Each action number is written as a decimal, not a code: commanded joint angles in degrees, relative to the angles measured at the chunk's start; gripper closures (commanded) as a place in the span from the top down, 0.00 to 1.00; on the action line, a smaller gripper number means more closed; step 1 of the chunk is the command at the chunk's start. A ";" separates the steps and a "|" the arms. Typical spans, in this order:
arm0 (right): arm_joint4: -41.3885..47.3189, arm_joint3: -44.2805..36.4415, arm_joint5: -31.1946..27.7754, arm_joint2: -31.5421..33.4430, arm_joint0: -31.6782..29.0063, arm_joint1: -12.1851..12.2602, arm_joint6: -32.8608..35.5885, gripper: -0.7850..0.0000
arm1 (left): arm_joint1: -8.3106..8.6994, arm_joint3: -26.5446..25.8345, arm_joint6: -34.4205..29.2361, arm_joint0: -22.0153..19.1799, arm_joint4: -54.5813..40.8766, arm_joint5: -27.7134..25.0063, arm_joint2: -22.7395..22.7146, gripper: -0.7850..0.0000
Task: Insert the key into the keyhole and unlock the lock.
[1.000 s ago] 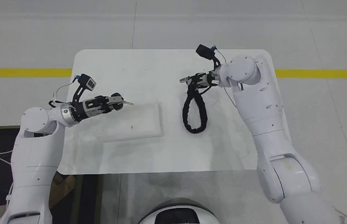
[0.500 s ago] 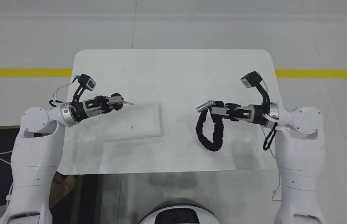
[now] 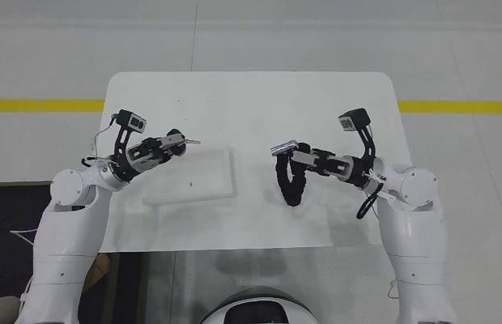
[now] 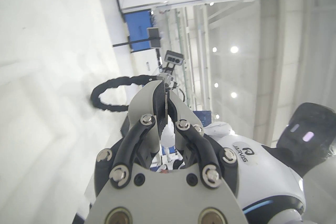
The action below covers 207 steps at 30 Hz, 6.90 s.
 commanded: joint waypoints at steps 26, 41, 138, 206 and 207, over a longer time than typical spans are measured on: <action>-6.87 1.17 -12.72 -9.19 -1.28 -0.72 -16.73 0.00 | -3.72 -6.98 18.08 5.01 0.50 -9.72 10.03 0.00; -10.78 2.42 -13.51 -10.85 -0.37 0.15 -20.49 0.00 | -4.66 -8.70 21.57 5.82 10.47 -11.17 10.46 0.00; -8.52 -2.61 -6.78 -13.81 -2.50 4.87 -21.81 0.00 | -8.68 -4.98 22.77 1.07 40.01 -34.59 9.03 0.00; -14.51 15.53 9.77 -14.02 1.88 4.66 -42.16 1.00 | -4.35 -0.66 59.96 5.68 44.80 -34.19 1.71 1.00; -17.78 15.13 10.00 -14.05 1.87 4.83 -42.76 1.00 | -4.35 -0.66 59.96 5.68 44.80 -34.19 1.71 1.00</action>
